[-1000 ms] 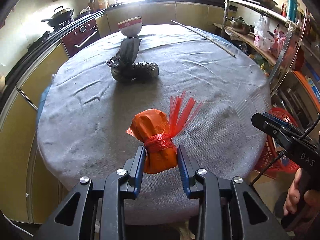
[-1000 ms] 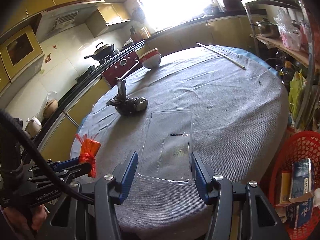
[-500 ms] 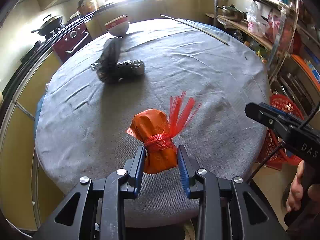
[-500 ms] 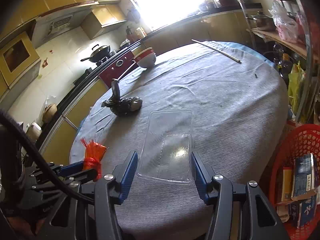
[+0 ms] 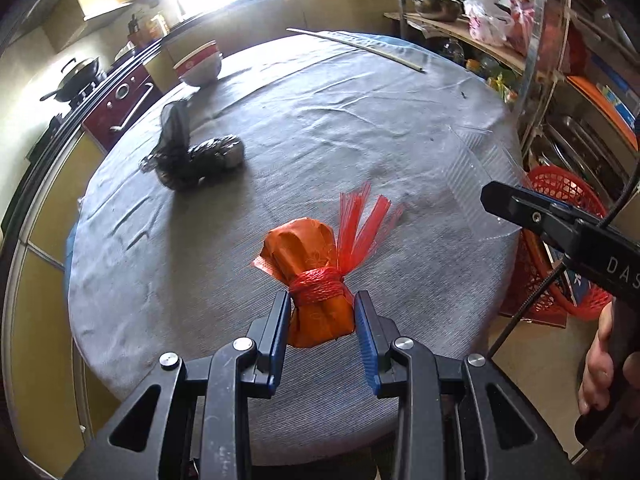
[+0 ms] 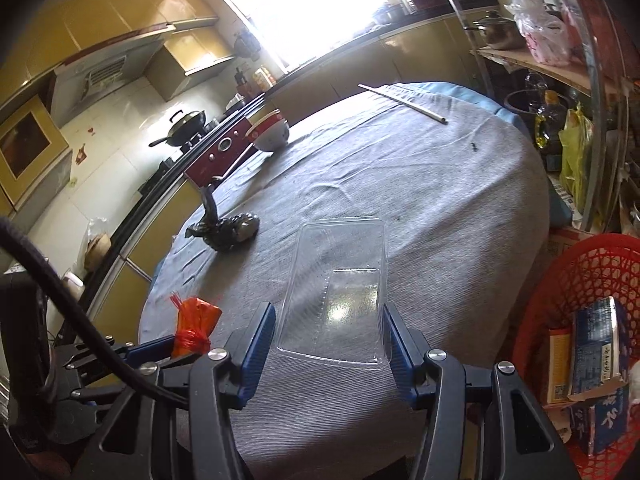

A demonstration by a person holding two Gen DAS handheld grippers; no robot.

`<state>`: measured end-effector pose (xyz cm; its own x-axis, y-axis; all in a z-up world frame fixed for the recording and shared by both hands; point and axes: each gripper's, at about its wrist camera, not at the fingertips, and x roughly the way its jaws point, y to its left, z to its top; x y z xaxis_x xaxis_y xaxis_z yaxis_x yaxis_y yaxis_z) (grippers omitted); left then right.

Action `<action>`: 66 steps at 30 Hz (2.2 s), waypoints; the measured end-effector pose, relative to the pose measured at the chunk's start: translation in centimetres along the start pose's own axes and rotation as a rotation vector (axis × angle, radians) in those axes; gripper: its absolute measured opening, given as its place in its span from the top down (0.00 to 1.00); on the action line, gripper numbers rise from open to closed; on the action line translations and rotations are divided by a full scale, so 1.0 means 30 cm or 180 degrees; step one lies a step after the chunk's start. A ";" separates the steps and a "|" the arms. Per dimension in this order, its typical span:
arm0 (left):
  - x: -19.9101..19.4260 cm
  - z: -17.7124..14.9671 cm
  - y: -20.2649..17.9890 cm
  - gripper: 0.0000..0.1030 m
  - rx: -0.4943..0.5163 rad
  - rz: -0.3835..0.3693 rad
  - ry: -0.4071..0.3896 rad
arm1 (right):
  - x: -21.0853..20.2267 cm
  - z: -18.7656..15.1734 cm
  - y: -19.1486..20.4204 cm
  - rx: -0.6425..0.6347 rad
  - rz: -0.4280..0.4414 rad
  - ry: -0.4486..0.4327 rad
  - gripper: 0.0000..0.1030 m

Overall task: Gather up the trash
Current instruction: 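Lift the tray with the right tool and orange bag with the left toward the basket, then open both tools over the red basket to drop the tray and orange bag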

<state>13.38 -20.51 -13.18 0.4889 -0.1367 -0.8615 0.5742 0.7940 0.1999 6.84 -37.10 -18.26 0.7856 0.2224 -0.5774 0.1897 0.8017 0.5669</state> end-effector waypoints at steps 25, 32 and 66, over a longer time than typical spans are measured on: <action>-0.020 0.128 -0.364 0.67 0.0722 -0.0119 -0.0090 | -0.225 0.007 -0.363 0.0612 -0.0358 -0.0305 0.45; -0.011 0.161 -0.505 0.67 0.1018 -0.0212 -0.0140 | -0.322 -0.022 -0.508 0.0860 -0.0596 -0.0393 0.45; 0.065 0.218 -0.580 0.39 0.1095 -0.0657 -0.0150 | -0.371 -0.069 -0.666 0.1402 -0.0811 -0.0266 0.39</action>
<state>8.64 -38.46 -15.29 0.3653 -0.3059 -0.8792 0.8459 0.5034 0.1763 -6.90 -54.44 -24.38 0.7231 -0.0091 -0.6907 0.5971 0.5110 0.6184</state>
